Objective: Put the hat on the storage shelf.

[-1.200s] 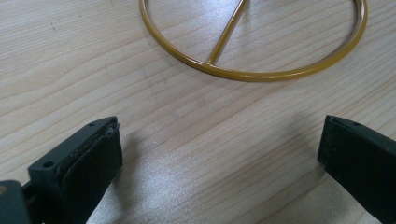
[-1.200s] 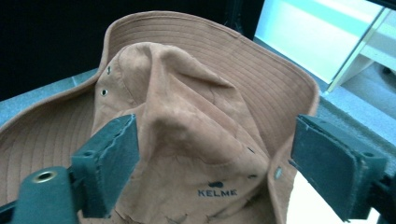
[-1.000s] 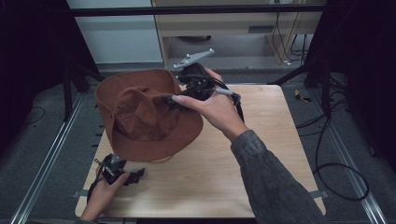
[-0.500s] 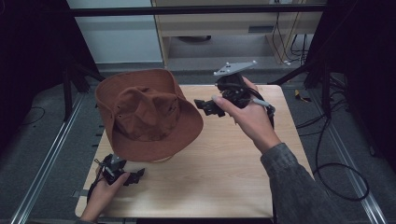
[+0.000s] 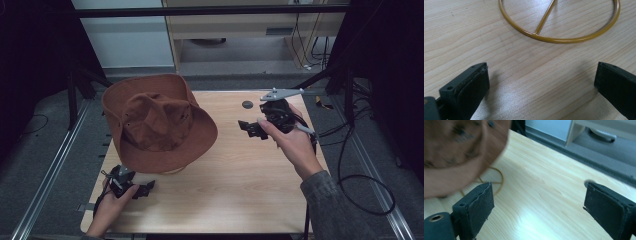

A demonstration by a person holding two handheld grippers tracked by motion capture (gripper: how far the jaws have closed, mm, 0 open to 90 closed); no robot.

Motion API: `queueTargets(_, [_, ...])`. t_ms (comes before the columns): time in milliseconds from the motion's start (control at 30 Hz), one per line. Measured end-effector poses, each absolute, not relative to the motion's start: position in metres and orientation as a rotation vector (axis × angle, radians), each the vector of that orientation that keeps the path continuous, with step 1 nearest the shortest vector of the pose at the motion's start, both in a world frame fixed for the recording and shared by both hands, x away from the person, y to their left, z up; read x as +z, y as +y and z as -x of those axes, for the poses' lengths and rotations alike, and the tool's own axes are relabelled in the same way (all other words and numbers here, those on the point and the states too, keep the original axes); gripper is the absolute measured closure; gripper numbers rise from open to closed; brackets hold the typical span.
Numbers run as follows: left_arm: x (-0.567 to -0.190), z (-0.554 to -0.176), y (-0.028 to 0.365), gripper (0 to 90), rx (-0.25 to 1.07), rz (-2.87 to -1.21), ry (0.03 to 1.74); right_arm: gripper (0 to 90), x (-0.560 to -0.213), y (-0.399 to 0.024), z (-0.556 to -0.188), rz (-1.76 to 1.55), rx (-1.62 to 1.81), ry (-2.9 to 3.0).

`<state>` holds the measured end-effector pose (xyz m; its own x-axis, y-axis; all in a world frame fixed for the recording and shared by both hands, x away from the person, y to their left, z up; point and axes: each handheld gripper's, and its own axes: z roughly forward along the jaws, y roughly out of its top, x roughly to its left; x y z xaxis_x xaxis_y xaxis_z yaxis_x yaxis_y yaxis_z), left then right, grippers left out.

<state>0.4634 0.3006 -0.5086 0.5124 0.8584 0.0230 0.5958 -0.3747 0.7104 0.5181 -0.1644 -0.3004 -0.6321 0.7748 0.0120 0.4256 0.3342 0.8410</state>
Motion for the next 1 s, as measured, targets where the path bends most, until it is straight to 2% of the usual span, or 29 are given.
queueTargets(433, [-0.509, -0.463, 0.301, 0.0, 0.522, -2.106, 1.182, 12.9, -0.372, -0.221, -0.518, -1.224, 1.126, 2.167])
queueTargets(1000, [-0.509, -0.463, 0.301, 0.0, 0.522, -2.105, 1.183, 14.8, -0.436, -0.231, -0.516, -1.314, 1.022, 2.181])
